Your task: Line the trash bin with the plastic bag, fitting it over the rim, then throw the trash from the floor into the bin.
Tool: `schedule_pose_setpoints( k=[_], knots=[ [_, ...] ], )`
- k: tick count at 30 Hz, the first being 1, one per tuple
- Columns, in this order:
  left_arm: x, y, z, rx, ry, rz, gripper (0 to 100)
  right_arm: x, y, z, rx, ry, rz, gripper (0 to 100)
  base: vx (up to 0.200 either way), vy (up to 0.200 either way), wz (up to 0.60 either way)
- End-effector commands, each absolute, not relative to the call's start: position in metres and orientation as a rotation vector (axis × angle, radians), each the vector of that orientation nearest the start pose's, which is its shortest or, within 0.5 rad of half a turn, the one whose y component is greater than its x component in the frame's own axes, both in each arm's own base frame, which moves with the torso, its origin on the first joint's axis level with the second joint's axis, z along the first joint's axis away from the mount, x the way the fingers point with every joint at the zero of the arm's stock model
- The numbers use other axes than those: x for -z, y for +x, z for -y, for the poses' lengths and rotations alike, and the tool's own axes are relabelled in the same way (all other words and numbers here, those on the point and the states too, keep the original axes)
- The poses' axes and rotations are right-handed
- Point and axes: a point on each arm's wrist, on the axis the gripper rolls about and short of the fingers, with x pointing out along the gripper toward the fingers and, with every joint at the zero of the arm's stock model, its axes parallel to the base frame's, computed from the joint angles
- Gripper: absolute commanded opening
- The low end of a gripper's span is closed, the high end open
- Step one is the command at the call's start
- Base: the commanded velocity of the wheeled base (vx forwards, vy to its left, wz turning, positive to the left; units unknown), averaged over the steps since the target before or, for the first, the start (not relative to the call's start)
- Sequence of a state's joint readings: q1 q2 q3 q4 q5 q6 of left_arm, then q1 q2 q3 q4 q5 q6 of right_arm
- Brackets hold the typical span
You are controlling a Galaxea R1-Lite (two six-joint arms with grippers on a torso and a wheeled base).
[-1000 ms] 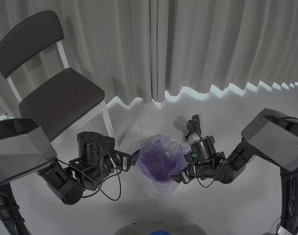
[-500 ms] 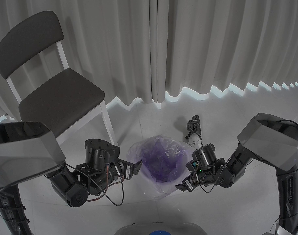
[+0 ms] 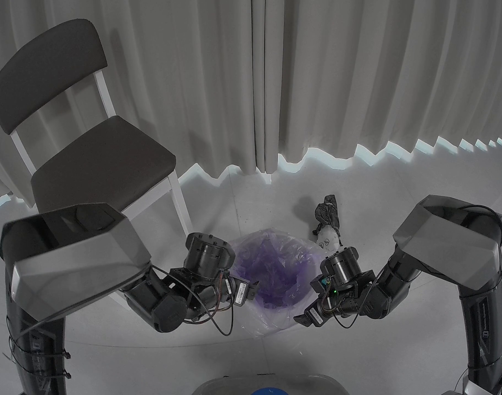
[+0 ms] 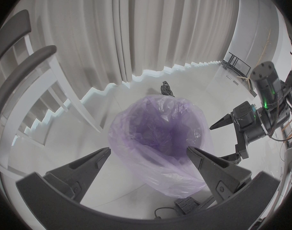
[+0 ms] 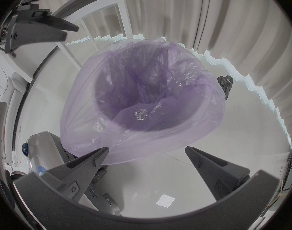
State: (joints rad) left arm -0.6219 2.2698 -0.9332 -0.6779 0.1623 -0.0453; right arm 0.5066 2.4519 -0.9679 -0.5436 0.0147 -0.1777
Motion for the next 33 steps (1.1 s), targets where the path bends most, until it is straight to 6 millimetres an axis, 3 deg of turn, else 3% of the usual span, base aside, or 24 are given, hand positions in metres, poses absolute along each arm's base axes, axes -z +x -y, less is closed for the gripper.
schedule_pose_setpoints(
  k=[1,10,22,33],
  knots=[
    [-0.004,0.33,0.256,0.432,0.261,-0.663,100,0.063,0.33,-0.19,-0.58,-0.399,-0.887,100,0.0,0.0,0.0],
    [0.013,0.335,0.267,0.399,0.314,-0.718,100,0.06,0.33,-0.19,-0.58,-0.398,-0.879,100,0.0,0.0,0.0],
    [0.042,0.349,0.238,0.341,0.374,-0.787,100,0.062,0.33,-0.189,-0.576,-0.397,-0.888,100,0.0,0.0,0.0],
    [0.045,0.343,0.215,0.322,0.405,-0.824,100,0.063,0.331,-0.188,-0.578,-0.399,-0.89,100,0.0,0.0,0.0]
  ],
)
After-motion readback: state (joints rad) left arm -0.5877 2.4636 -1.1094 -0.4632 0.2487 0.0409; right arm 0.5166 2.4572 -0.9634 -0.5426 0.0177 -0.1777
